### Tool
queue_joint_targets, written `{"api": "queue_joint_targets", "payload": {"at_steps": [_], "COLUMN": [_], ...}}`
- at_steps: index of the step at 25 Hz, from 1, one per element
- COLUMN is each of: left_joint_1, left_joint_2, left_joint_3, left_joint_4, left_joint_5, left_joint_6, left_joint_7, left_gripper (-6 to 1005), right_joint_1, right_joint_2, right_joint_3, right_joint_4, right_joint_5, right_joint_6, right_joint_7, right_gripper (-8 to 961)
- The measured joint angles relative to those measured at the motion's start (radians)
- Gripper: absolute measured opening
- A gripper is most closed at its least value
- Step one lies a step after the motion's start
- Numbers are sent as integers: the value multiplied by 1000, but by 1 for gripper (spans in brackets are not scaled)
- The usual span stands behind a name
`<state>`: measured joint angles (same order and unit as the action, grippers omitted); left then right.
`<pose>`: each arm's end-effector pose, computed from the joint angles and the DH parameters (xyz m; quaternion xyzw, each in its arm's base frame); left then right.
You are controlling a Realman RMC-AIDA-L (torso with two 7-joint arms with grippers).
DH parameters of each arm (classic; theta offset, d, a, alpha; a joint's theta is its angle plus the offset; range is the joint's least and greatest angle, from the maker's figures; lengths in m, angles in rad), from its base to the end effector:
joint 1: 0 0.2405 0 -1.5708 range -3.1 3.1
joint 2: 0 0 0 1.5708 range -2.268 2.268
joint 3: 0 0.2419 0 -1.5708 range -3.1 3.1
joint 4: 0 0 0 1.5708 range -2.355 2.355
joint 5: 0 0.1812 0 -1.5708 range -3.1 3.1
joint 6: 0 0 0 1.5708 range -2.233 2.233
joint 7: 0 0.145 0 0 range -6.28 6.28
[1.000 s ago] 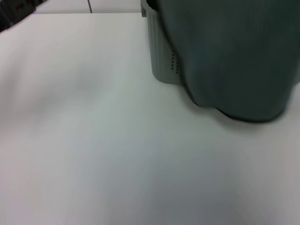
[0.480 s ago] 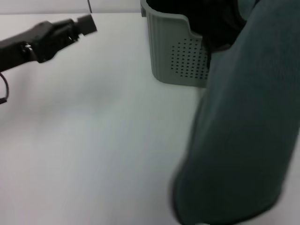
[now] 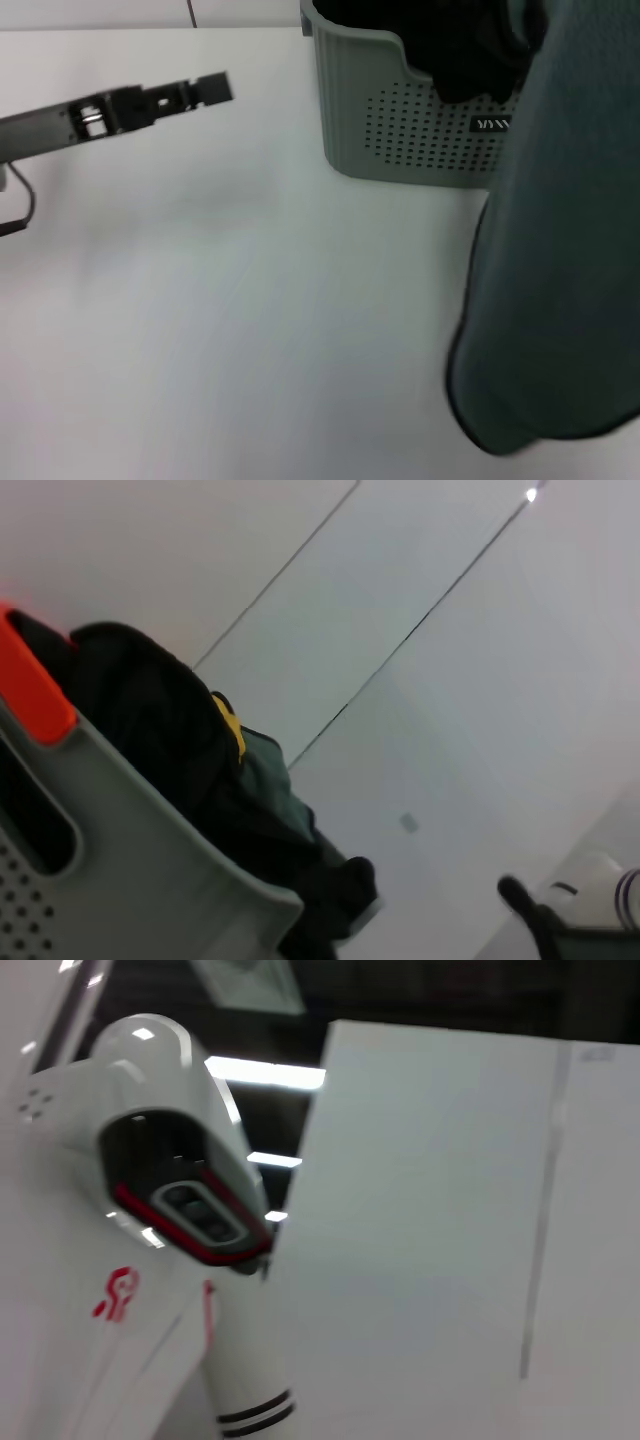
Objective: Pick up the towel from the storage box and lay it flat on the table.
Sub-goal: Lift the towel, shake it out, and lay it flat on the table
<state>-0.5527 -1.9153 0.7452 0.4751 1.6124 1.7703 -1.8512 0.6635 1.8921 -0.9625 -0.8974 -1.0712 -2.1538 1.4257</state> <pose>-0.2128 0.3052 0.0661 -0.8228 -0.3909 -0.4125 0.0028 0.0932 0.2701 0.1383 0.8321 0.1958 -0.5150 0.0635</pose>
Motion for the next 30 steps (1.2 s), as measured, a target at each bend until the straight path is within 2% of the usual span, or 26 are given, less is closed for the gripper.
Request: {"api": "queue_joint_targets", "payload": {"at_steps": [2,10,19,26,30], "left_joint_1": [-31,-119,-134,-155,-163], "left_joint_2": [-2,6,-3,-24,-39], "left_joint_3": [-4,-3,-3,2,-2], "left_joint_4": [-34,-52,-57,-75,-79], "left_joint_5": [-7,-8,-27,-30,-42], "left_joint_6": [0,47,91,133,147], "left_joint_7": [-79,-284,-353,-353,-353], "left_gripper": [323,322,321,320,319], "right_joint_1": [21,112,177,183,183], "right_joint_2": [-8,-58,-54,-43,-29], "right_joint_3": [-6,-59,-59,-81,-88], "right_joint_4": [-34,-73,-73,-75,-79], "right_joint_5": [8,95,116,125,125], "right_joint_6": [0,0,2,1,0], "right_joint_7": [5,47,111,123,120], "right_gripper": [25,25,26,26,27]}}
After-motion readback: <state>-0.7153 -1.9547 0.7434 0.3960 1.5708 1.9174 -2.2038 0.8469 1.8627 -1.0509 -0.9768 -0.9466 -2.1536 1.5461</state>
